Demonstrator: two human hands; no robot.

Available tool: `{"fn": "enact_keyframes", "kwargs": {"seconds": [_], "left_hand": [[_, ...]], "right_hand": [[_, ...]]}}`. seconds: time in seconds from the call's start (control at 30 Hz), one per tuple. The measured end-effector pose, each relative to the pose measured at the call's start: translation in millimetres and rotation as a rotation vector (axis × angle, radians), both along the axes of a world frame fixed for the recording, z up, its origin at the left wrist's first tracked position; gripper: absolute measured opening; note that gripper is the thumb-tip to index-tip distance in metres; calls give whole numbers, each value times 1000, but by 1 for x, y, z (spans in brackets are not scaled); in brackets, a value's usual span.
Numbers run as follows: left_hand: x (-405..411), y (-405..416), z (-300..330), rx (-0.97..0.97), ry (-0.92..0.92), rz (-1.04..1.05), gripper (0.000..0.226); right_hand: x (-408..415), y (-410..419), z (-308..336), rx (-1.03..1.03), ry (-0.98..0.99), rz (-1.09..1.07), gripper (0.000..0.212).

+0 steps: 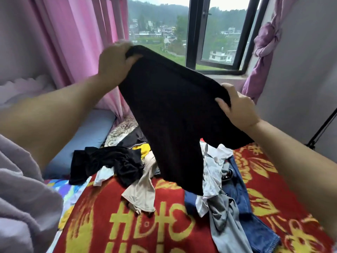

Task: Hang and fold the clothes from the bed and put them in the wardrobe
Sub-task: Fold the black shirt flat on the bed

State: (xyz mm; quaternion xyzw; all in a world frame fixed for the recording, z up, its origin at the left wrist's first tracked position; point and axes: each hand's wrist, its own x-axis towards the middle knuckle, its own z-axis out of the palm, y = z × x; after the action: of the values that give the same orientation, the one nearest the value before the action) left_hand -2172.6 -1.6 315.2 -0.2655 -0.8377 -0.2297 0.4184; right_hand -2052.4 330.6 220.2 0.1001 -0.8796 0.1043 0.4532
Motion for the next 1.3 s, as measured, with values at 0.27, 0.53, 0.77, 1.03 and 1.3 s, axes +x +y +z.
{"fn": "enact_keyframes", "kwargs": {"seconds": [0.27, 0.53, 0.77, 1.03, 1.3], "left_hand": [[70, -107, -223, -259, -319, -118, 36], [220, -233, -522, -780, -728, -195, 10], [310, -249, -640, -1175, -1112, 71, 19], [352, -114, -650, -870, -995, -254, 25], [408, -22, -698, -817, -1347, 58, 102]], "right_hand": [[52, -42, -180, 317, -1010, 14, 20], [178, -156, -448, 522, -1539, 192, 33], [254, -205, -559, 370, -1967, 443, 53], [187, -147, -558, -406, -1570, -96, 22], [160, -187, -583, -1123, -1829, -71, 59]]}}
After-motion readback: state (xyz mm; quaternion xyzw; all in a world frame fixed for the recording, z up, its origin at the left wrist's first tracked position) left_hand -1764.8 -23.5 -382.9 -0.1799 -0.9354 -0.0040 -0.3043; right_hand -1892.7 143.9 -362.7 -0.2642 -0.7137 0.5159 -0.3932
